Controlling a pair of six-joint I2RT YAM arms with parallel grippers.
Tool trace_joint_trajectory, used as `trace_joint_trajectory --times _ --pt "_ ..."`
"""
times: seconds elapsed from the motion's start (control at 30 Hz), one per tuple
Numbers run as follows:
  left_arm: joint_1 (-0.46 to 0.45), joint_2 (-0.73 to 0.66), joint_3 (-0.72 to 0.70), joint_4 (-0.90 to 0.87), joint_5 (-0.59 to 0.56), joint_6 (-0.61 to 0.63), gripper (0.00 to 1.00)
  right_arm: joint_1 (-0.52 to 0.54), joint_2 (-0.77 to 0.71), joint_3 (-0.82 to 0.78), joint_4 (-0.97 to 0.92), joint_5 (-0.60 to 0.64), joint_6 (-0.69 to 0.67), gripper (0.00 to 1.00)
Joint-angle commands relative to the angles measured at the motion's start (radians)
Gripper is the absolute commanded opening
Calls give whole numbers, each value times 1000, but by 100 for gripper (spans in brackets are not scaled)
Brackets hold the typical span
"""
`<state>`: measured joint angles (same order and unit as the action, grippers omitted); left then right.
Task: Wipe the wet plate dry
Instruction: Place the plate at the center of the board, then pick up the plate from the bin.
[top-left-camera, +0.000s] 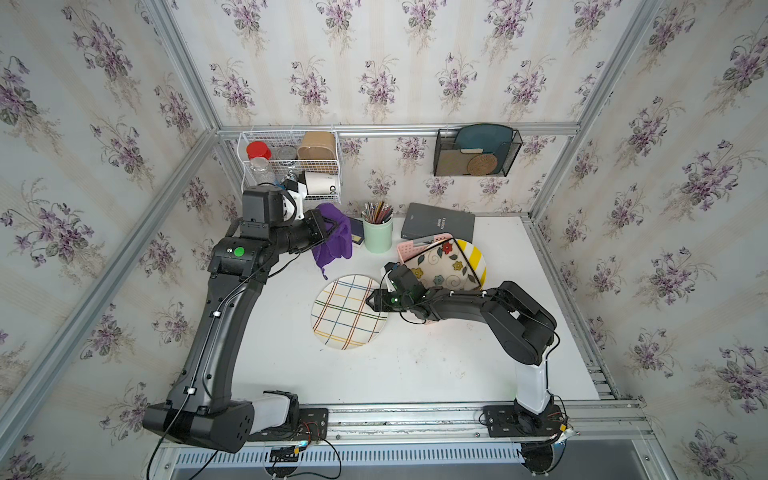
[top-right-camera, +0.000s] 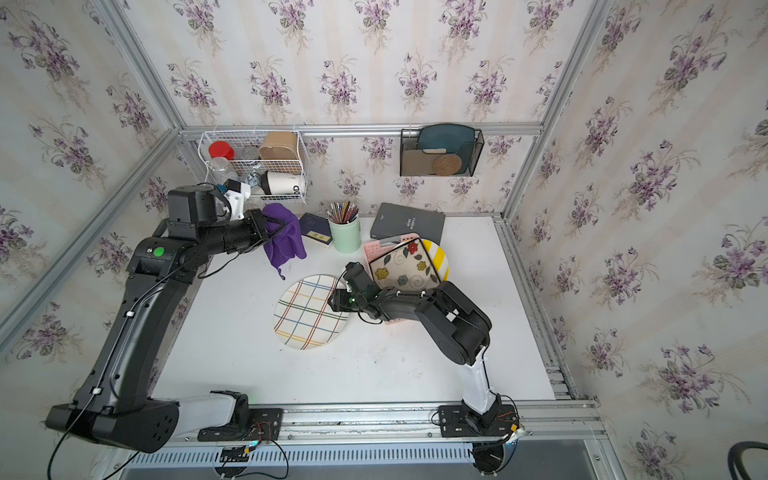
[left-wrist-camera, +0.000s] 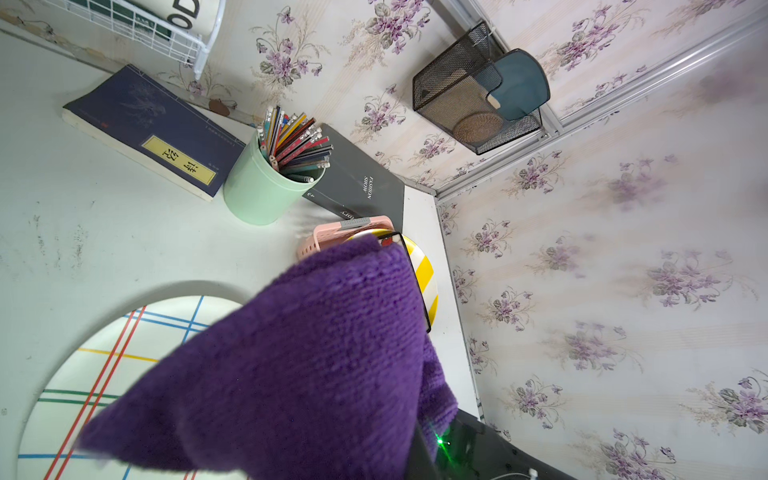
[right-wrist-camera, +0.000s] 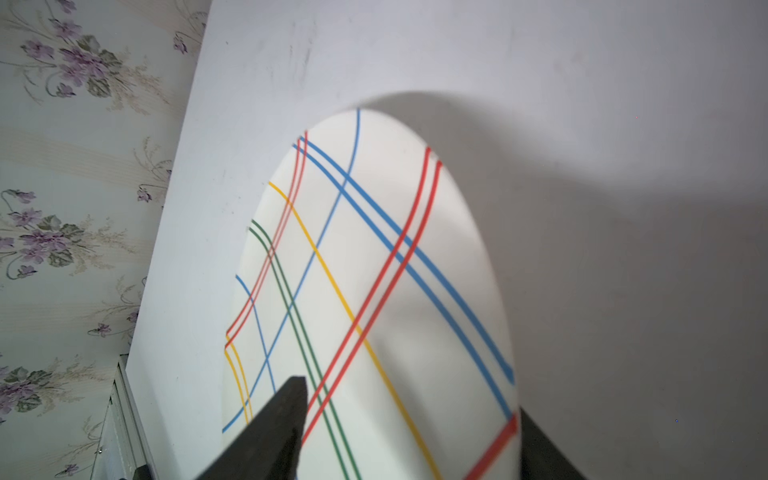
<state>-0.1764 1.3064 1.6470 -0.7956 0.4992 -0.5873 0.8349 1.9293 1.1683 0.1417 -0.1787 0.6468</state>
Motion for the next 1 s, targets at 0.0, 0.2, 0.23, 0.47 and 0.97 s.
trace_joint_trajectory --times 0.0,0.2,0.23,0.47,0.97 --pt "0 -2 -16 52 3 -5 0 1 -91 7 -53 62 -63 92" --pt "-1 10 -94 117 36 -23 0 -83 -358 -51 -76 118 -46 100" --pt "-4 16 -108 128 40 -29 0 -125 -402 -67 -78 110 -48 99" --pt "-150 158 -153 99 -22 52 0 -591 -500 -75 -273 -39 -187 83" --pt "-227 436 -138 186 44 -39 0 -705 -166 110 -460 -49 -295 75"
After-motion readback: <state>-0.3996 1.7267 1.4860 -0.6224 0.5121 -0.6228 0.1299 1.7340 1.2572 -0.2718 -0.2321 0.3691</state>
